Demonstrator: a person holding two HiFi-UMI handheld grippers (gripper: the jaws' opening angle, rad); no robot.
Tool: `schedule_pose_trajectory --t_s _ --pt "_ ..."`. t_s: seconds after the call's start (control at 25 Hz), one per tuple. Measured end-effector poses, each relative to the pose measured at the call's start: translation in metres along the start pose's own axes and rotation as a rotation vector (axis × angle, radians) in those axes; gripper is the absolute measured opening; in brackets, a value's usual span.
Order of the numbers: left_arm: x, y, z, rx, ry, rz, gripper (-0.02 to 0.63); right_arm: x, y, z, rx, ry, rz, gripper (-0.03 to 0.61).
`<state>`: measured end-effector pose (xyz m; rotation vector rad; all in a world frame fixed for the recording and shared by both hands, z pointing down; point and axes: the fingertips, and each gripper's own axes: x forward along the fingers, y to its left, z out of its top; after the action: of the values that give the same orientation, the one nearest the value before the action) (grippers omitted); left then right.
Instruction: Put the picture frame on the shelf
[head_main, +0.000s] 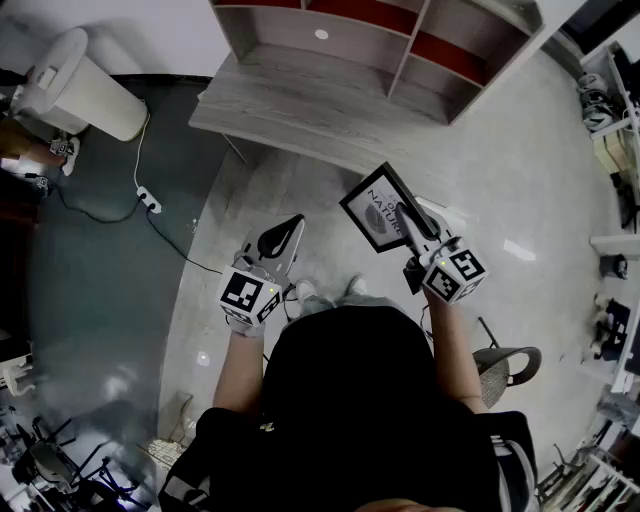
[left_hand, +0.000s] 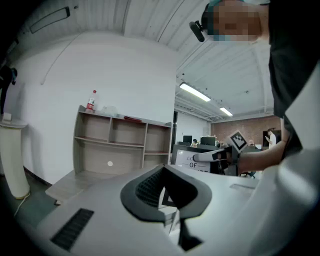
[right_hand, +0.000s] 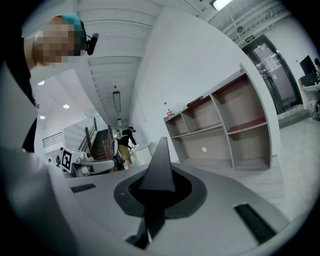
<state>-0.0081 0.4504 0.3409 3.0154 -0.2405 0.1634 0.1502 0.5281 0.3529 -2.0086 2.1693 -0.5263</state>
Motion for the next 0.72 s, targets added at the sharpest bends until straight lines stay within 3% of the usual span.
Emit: schedule_pose_trajectory --t_s 0.72 --pt "0.044 -0.033 -0.035 -0.012 0.123 0.111 0.008 -0.019 -0.051 0.003 0.031 -0.015 0.082 0.003"
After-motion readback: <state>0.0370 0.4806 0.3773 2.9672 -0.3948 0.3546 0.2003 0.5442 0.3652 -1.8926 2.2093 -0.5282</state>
